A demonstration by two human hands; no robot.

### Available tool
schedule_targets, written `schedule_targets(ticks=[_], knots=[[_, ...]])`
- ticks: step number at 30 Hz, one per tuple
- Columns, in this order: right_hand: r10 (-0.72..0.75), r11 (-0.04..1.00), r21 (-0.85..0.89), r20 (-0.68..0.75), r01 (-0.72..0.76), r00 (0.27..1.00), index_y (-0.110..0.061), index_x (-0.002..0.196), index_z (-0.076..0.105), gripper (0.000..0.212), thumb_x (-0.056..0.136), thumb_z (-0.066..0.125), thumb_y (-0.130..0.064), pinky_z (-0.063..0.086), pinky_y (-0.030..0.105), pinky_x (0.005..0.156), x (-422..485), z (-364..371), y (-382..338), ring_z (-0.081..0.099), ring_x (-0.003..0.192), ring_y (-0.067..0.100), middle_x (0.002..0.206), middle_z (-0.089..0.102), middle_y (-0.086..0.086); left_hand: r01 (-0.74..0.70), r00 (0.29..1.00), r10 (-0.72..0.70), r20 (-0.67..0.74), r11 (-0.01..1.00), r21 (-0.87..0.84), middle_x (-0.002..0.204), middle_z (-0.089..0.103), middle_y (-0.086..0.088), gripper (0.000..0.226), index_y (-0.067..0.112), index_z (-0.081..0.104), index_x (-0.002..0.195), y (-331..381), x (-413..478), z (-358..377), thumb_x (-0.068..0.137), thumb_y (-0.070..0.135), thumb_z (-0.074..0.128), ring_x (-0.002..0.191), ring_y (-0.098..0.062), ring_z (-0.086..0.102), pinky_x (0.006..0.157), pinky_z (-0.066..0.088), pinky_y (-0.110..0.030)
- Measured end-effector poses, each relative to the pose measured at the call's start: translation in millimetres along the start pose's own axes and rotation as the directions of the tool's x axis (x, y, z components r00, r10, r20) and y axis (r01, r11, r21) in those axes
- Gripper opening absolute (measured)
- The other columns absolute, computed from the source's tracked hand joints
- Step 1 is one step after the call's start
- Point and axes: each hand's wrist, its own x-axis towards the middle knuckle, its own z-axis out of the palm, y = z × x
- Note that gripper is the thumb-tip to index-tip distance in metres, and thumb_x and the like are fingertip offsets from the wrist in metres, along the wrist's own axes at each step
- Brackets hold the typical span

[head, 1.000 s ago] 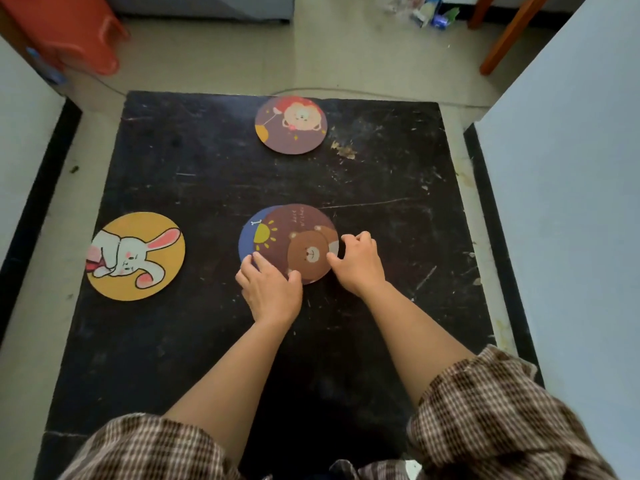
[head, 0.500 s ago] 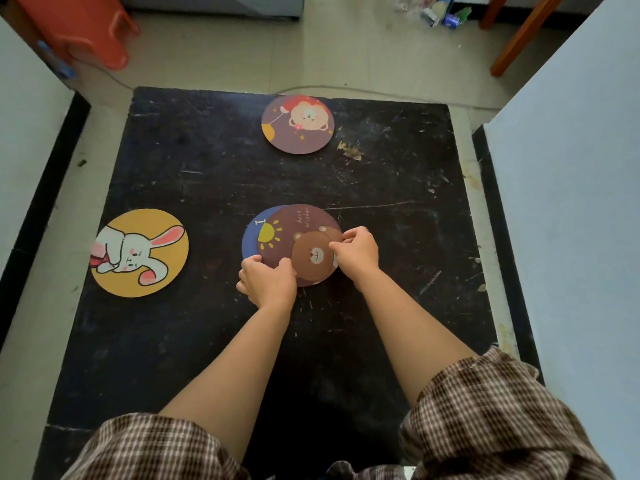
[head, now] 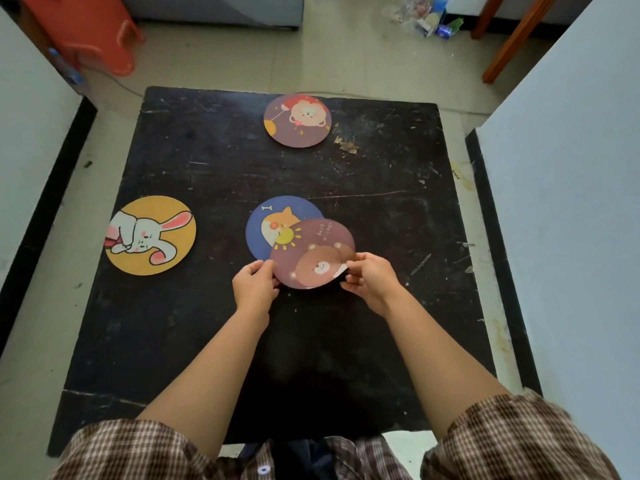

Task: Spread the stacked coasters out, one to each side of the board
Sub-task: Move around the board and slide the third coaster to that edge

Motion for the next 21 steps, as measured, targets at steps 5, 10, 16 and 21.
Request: schedule_targets(ticks=[5, 10, 16, 21], knots=[[0.072, 0.991, 0.106, 0.030, -0.075, 0.997, -0.006, 0.107, 0.057, 0.019, 0.092, 0.046, 0.000, 0.055, 0.034, 0.064, -12.2, -1.0, 25.1, 0.054, 0.065, 0.015, 0.082, 0.056, 0.009, 0.068, 0.980, -0.076, 0.185, 0.996, 0.050, 0.088, 0.071, -0.005, 0.026, 0.018, 0.060, 0.111, -11.3, -8.7, -12.3, 0.086, 0.017, 0.065, 0.077, -0.018, 0.070, 0.061, 0.052, -0.029], [0.093, 0.996, -0.002, 0.093, -0.093, 0.991, -0.001, 0.100, 0.061, 0.014, 0.087, 0.057, 0.002, 0.058, 0.032, 0.061, -49.8, -22.2, 76.5, 0.066, 0.062, 0.017, 0.073, 0.065, 0.011, -0.059, 0.981, 0.038, 0.190, 0.993, 0.106, 0.089, 0.067, -0.003, 0.049, 0.022, 0.050, 0.132, -56.4, -42.0, -30.5, 0.088, 0.003, 0.061, 0.075, -0.019, 0.069, 0.058, 0.054, -0.028], [0.125, 0.990, -0.078, 0.105, -0.117, 0.987, -0.004, 0.090, 0.068, 0.008, 0.081, 0.067, -0.005, 0.056, 0.026, 0.053, -80.8, -40.1, 115.3, 0.070, 0.080, 0.022, 0.087, 0.072, 0.012, -0.129, 0.979, 0.107, 0.173, 0.985, 0.118, 0.072, 0.063, 0.003, 0.055, 0.021, 0.048, 0.137, -95.7, -63.3, -55.0, 0.089, -0.003, 0.058, 0.077, -0.015, 0.065, 0.065, 0.056, -0.028], [0.073, 0.996, -0.051, -0.044, -0.076, 0.996, -0.006, 0.094, 0.065, 0.010, 0.085, 0.066, -0.009, 0.054, 0.028, 0.059, -86.0, -42.0, 129.5, 0.068, 0.077, 0.022, 0.087, 0.070, 0.014, -0.130, 0.978, 0.102, 0.180, 0.980, 0.150, 0.071, 0.070, 0.004, 0.054, 0.022, 0.051, 0.135, -111.9, -69.9, -72.9, 0.089, -0.004, 0.057, 0.076, -0.014, 0.066, 0.060, 0.055, -0.025]])
